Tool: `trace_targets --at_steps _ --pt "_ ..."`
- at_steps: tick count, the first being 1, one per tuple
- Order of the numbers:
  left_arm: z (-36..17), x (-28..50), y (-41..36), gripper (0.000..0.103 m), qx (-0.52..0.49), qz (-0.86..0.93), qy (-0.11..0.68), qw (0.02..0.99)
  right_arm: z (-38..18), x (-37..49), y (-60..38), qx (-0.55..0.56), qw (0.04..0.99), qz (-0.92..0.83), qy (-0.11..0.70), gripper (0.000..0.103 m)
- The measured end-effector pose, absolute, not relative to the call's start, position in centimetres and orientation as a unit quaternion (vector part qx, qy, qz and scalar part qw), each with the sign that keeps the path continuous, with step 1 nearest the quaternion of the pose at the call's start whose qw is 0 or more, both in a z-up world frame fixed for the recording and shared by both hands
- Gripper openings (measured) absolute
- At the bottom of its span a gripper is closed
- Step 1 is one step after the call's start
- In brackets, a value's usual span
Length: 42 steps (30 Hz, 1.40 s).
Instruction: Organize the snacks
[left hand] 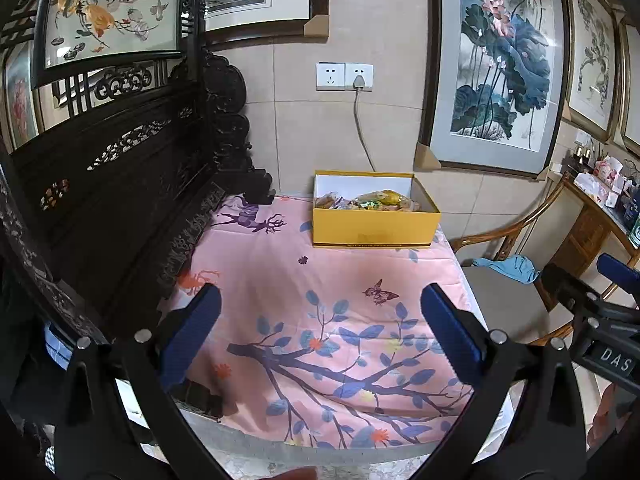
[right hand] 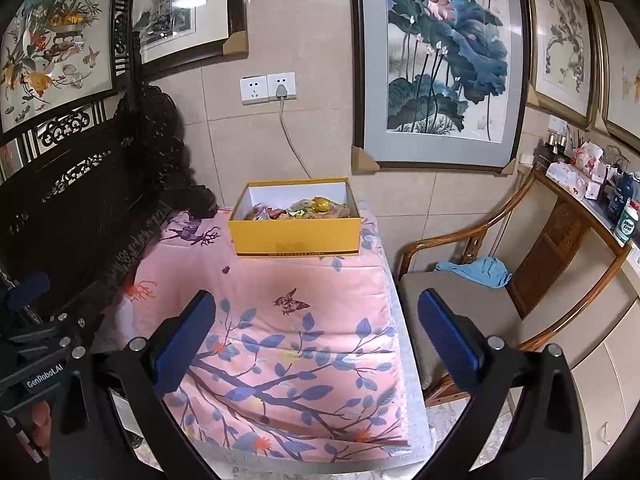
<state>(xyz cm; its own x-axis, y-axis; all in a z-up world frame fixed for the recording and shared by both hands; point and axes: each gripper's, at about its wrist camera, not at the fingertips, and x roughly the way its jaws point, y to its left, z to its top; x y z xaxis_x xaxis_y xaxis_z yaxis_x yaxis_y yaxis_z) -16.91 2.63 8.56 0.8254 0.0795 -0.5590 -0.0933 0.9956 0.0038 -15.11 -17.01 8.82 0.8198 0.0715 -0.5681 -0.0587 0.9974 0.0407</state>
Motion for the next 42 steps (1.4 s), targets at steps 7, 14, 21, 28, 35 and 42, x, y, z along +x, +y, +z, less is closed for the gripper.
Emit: trace_targets --at_steps 7,14,21,28,35,42 --pt "8.6 -16.5 2.5 0.101 -0.007 0.041 0.29 0.956 8.9 -14.9 -16.6 0.006 0.954 0.035 0.297 0.102" --pt "8.5 -15.9 2.5 0.101 -0.012 0.031 0.296 0.955 8.8 -14.7 -16.3 0.001 0.954 0.029 0.298 0.102" --pt "8.1 -15.3 2.2 0.101 -0.006 0.032 0.304 0.952 8.8 -14.4 -16.4 0.001 0.954 0.03 0.297 0.102" --pt "7.7 -14.5 2.0 0.101 -0.006 0.034 0.312 0.949 8.8 -13.9 -16.5 0.0 0.955 0.029 0.295 0.102" --pt "7.5 -13.9 1.5 0.101 -0.006 0.028 0.314 0.949 9.0 -13.5 -16.9 0.005 0.955 0.026 0.296 0.102" --pt "8.0 -14.3 1.5 0.101 -0.037 -0.004 0.283 0.958 8.7 -13.2 -17.2 0.005 0.954 0.021 0.3 0.102"
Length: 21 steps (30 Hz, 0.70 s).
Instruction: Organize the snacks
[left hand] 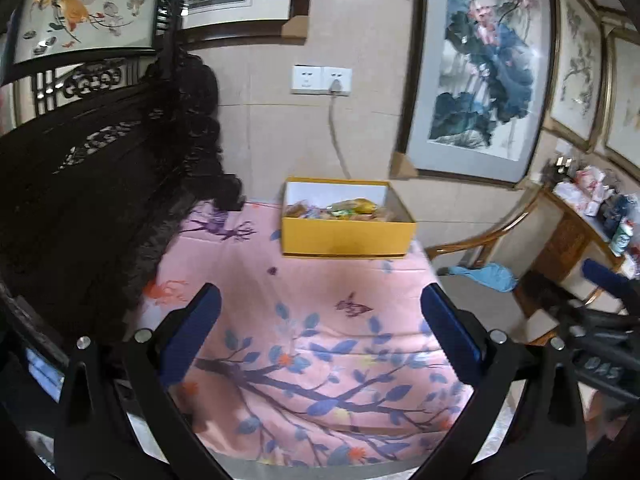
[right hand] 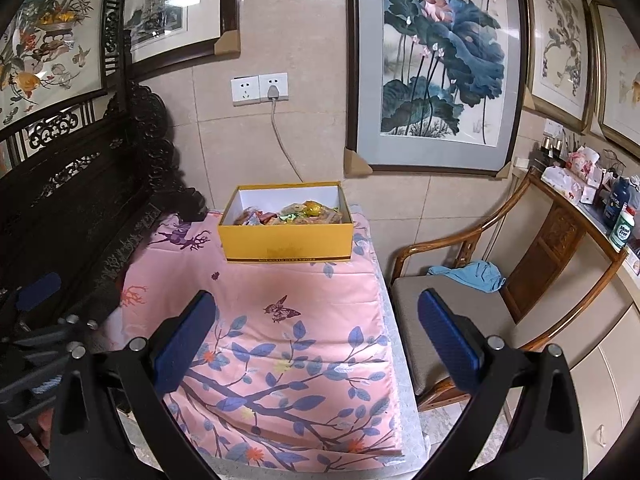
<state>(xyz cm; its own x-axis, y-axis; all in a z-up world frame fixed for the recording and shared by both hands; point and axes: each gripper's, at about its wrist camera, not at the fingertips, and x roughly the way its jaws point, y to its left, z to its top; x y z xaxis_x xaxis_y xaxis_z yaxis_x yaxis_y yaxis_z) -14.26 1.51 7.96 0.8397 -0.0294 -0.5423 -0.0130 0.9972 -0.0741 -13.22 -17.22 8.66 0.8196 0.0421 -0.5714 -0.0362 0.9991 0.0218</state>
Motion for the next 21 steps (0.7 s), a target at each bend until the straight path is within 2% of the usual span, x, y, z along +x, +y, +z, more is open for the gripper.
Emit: trace_targets --at_steps 9,21 --pt "7.4 -13.1 1.7 0.101 -0.04 0.026 0.312 0.949 8.8 -13.0 -17.8 0.005 0.955 0.014 0.298 0.102" --pt "7.5 -13.5 0.9 0.101 -0.015 0.018 0.307 0.951 9.0 -13.1 -17.8 -0.004 0.955 0.011 0.296 0.102"
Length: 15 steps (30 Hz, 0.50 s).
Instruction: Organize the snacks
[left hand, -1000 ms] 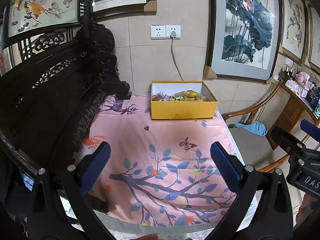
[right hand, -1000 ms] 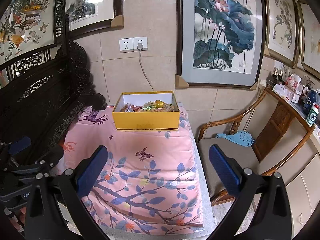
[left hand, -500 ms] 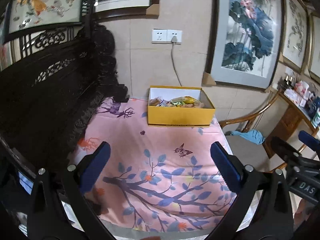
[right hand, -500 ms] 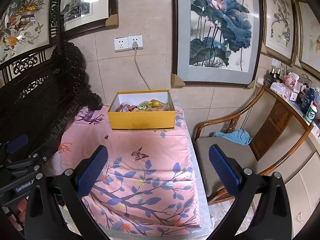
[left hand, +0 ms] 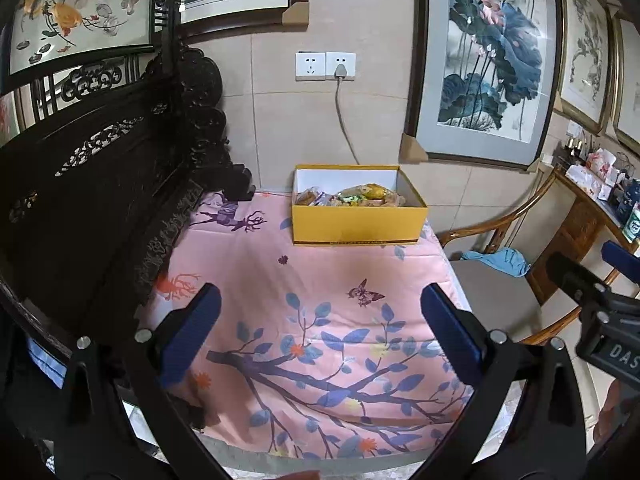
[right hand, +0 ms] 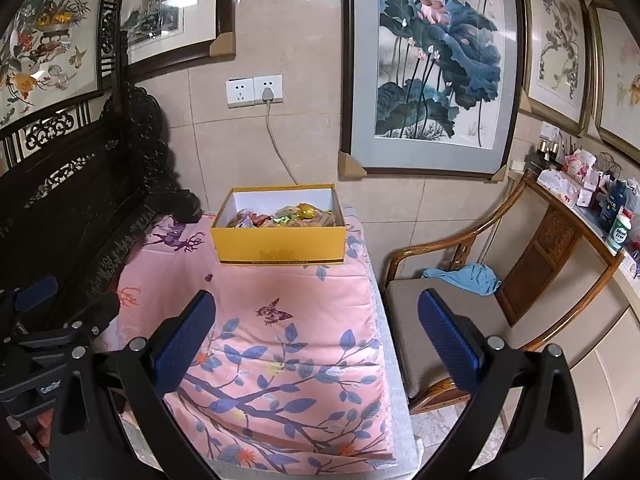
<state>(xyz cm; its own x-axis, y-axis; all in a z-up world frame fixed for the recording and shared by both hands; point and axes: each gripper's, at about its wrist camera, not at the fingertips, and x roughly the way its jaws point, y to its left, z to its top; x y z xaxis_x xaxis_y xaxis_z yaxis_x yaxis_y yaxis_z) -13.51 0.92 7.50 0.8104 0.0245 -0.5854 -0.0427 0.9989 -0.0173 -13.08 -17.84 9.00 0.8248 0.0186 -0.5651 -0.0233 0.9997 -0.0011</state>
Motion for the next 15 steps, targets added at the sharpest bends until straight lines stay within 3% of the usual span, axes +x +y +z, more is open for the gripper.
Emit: trace_targets --at_steps 15 --pt "7.91 -13.92 0.4 0.101 0.003 0.011 0.309 0.951 9.27 -13.53 -17.77 -0.008 0.956 -0.002 0.295 0.102"
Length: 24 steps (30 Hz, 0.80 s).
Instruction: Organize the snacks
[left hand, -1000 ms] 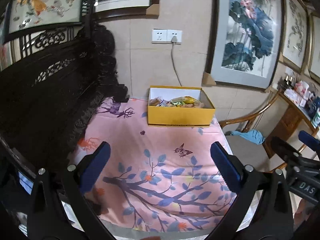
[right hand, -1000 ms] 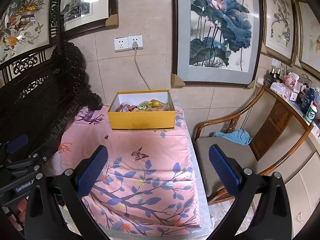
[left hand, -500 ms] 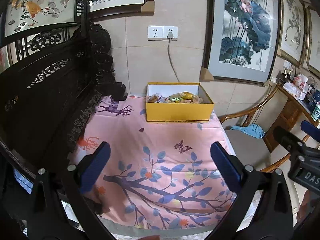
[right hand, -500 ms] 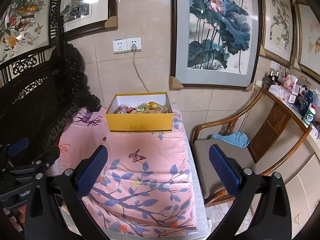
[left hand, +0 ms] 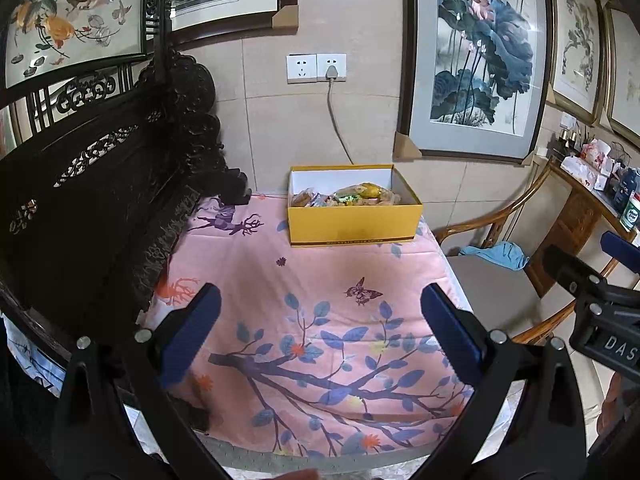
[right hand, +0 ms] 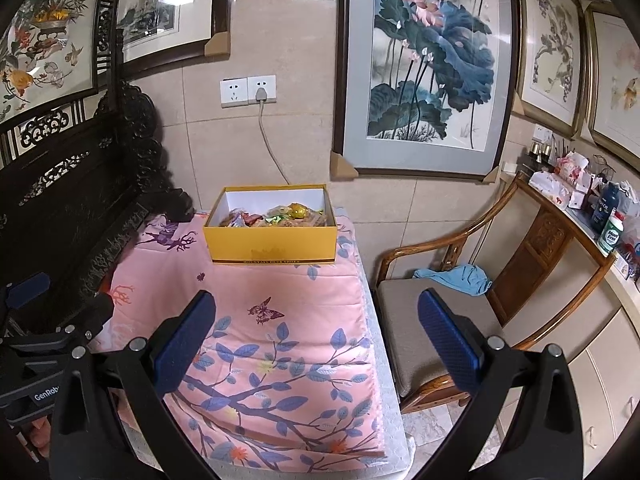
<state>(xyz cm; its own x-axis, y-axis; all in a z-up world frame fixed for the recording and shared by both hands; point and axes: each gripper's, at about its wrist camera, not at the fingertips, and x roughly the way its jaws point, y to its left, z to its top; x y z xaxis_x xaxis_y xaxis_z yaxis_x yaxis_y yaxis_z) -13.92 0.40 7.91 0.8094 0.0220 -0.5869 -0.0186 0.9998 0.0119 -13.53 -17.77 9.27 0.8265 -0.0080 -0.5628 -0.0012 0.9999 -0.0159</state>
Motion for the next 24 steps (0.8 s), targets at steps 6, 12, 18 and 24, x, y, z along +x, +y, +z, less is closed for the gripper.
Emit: trace_targets --at_steps 6,12,18,24 --pt "8.1 -14.2 0.6 0.101 0.003 0.009 0.308 0.951 9.4 -13.8 -17.5 -0.008 0.956 0.001 0.295 0.102" --pt "8.0 -14.4 1.0 0.101 0.001 0.013 0.31 0.951 9.2 -13.8 -17.3 -0.012 0.954 0.001 0.299 0.102" --pt "8.2 -14.4 1.5 0.101 -0.006 0.014 0.307 0.951 9.2 -13.8 -17.2 -0.011 0.954 0.002 0.3 0.102" --pt "8.3 -14.3 1.5 0.101 -0.004 0.009 0.309 0.951 9.1 -14.0 -17.2 -0.011 0.956 0.006 0.292 0.102"
